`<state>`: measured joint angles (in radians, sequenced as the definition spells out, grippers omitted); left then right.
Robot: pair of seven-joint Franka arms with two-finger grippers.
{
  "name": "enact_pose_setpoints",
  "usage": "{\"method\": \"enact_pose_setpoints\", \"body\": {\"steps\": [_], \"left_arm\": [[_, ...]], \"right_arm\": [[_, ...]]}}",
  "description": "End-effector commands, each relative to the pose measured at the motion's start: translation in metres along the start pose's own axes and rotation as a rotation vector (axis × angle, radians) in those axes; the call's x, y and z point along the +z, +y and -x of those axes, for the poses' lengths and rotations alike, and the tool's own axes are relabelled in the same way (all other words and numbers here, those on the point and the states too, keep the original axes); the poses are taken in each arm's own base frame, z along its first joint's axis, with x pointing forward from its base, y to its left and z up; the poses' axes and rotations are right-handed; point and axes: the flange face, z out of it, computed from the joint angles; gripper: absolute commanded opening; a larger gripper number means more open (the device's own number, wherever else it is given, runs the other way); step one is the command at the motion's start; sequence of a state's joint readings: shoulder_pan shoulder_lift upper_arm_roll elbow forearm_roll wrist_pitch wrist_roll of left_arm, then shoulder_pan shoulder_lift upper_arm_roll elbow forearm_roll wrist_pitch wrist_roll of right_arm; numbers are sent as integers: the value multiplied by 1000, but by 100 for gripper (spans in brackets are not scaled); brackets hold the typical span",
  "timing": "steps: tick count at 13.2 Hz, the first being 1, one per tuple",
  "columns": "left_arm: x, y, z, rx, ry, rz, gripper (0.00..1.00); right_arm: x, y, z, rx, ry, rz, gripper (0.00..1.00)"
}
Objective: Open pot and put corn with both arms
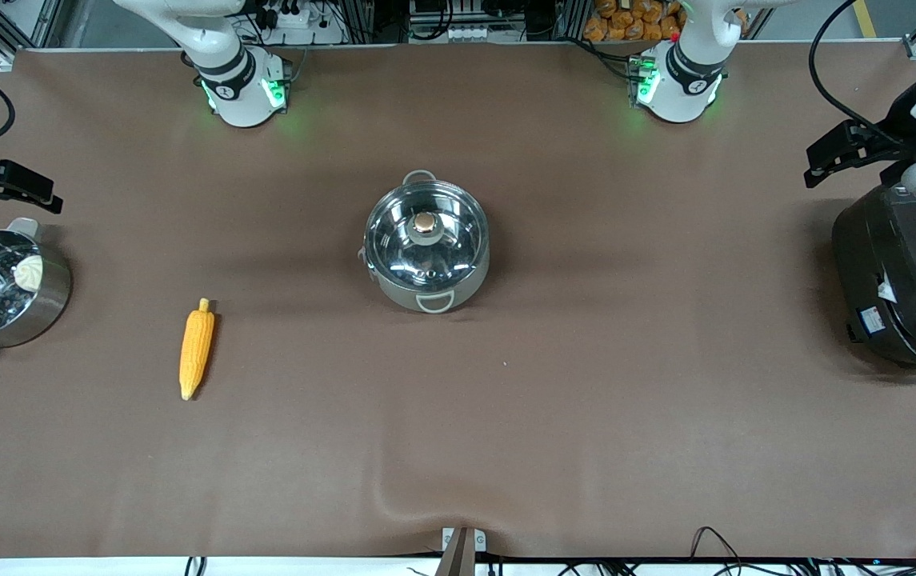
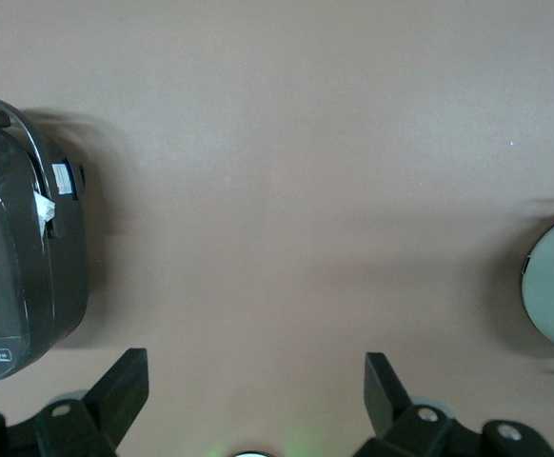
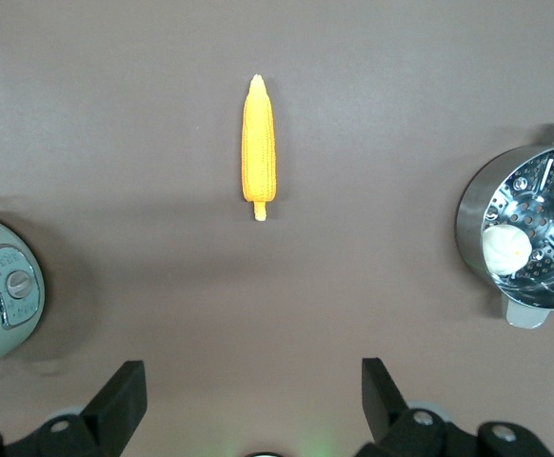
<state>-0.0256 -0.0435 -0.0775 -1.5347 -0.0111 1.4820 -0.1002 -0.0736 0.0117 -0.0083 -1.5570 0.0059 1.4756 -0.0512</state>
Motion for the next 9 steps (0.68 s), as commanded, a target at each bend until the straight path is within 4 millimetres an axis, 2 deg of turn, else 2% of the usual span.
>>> {"method": "enact_pose_setpoints", "body": {"steps": [1,6,9], "left_arm": [[0,-1,0,-12,3,-13,100],[11,3,-8,-3,-16,-23,100],[38,18,-23,20,-47,-34,100]], "right_arm": [[-4,5,4,4,2,-15,100],[-4,5,4,4,2,-15,100],[-2,5,1,5,4,-15,100]]}}
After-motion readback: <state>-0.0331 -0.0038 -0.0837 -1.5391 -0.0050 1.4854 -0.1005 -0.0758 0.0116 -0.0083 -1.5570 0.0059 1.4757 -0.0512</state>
